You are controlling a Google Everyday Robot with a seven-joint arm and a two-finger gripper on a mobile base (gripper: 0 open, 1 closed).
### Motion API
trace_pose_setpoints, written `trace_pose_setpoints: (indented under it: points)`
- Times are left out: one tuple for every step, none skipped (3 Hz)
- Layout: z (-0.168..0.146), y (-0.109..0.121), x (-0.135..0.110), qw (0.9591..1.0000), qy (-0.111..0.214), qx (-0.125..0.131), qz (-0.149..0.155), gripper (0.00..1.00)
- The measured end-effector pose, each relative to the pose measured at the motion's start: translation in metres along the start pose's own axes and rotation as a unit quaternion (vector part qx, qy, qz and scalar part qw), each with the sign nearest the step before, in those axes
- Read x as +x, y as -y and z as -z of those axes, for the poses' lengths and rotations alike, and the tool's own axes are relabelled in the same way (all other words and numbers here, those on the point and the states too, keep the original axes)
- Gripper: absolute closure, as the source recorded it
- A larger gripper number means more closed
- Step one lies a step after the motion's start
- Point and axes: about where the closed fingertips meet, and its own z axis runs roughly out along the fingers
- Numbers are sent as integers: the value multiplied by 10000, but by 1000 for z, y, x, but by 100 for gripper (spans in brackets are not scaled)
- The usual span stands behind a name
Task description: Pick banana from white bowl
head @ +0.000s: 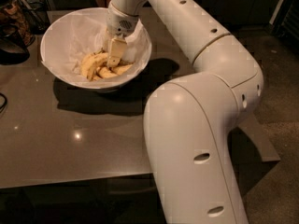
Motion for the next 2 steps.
trace_pose_setpoints:
  points:
    - [-2, 0, 0, 10000, 11, -21, 4, 43]
    - [-1, 0, -2, 10000, -19, -3, 97, 62]
